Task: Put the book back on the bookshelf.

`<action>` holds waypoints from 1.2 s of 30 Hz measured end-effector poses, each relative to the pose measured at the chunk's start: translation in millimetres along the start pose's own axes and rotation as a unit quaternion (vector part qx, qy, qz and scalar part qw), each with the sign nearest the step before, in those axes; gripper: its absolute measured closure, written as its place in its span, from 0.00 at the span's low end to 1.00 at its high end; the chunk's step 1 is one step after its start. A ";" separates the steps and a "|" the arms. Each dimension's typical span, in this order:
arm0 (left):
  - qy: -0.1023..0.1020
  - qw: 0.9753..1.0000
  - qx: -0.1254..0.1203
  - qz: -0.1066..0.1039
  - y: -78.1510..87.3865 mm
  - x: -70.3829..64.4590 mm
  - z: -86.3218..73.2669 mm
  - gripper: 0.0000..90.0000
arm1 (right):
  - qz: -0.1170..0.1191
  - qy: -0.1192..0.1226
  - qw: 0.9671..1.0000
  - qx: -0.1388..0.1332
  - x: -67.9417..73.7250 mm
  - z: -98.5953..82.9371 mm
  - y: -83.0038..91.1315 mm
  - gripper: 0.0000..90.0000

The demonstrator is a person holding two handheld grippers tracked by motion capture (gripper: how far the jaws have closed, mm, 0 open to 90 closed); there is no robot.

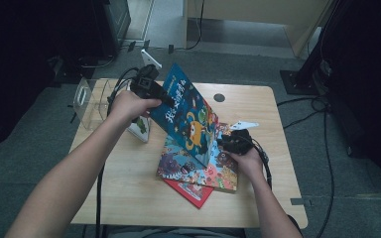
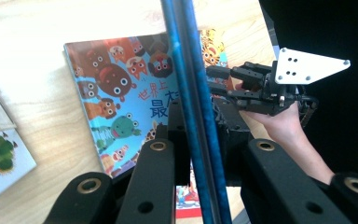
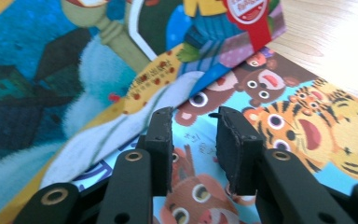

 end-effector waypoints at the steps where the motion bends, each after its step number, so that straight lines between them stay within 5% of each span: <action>1: -0.003 1.000 0.002 0.001 -0.2 -0.9 0.4 0.89 | 0.000 0.000 1.000 0.000 0.0 0.0 0.0 0.73; 8: 0.015 1.000 0.008 -0.019 1.6 -6.9 0.1 0.91 | -0.009 0.003 1.000 0.003 -6.1 1.3 -0.8 0.73; 12: -0.008 1.000 0.017 -0.018 5.9 -13.5 -2.1 0.93 | -0.007 -0.005 1.000 0.004 -9.7 2.5 -2.3 0.73; 18: -0.007 1.000 0.017 -0.017 11.8 -21.3 -3.7 0.92 | -0.006 -0.014 1.000 0.004 -14.4 3.6 -2.9 0.73; 36: -0.003 1.000 -0.017 -0.012 62.4 -9.3 -34.1 0.92 | -0.004 -0.017 1.000 0.000 -14.8 5.2 -5.4 0.71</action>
Point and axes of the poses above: each handheld gripper's, and its own axes: y roughly backward along the jaws, z roughly out of its top, x roughly to its left, the point moved 7 cm from there along -y, roughly forward along the jaws, and after that the axes turned 10 degrees about -z, right-handed, at the moved point
